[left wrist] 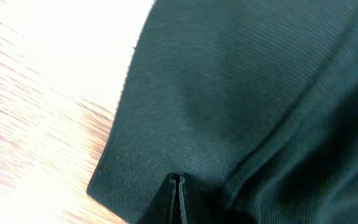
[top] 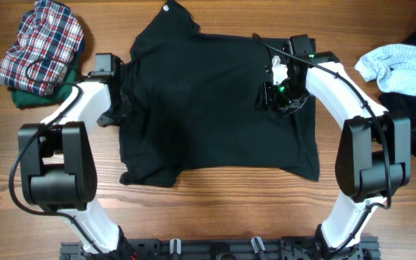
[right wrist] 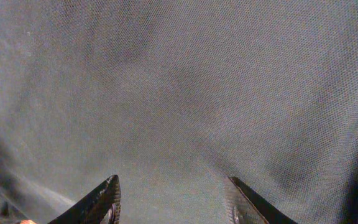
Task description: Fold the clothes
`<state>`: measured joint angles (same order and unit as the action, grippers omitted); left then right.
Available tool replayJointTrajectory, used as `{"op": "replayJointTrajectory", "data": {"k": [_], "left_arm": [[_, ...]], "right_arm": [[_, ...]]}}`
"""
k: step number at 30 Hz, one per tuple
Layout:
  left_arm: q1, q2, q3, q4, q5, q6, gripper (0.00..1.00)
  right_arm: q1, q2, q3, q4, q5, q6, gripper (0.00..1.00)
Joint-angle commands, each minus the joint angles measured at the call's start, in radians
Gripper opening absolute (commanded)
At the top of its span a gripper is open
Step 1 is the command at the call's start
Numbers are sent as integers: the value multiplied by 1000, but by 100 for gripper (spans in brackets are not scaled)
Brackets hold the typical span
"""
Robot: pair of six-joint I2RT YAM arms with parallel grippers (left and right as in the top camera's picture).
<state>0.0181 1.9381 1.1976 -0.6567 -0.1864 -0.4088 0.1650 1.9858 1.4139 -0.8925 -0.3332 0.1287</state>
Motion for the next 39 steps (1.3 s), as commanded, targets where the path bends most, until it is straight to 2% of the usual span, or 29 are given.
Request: {"op": "replayJointTrajectory", "data": {"k": [1, 10, 20, 31, 39], "left_arm": [[42, 40, -34, 19, -74, 48, 4], [59, 40, -34, 30, -103, 65, 4], [59, 40, -31, -58, -84, 23, 4], [59, 40, 91, -126, -84, 12, 4], [59, 40, 157, -143, -84, 12, 4]], "right_arm": [[2, -30, 0, -1, -16, -17, 54], [2, -30, 0, 2, -16, -17, 54], [2, -30, 0, 26, -15, -17, 54], [-26, -34, 124, 5, -15, -1, 55], [-77, -92, 146, 0, -15, 31, 57]]}}
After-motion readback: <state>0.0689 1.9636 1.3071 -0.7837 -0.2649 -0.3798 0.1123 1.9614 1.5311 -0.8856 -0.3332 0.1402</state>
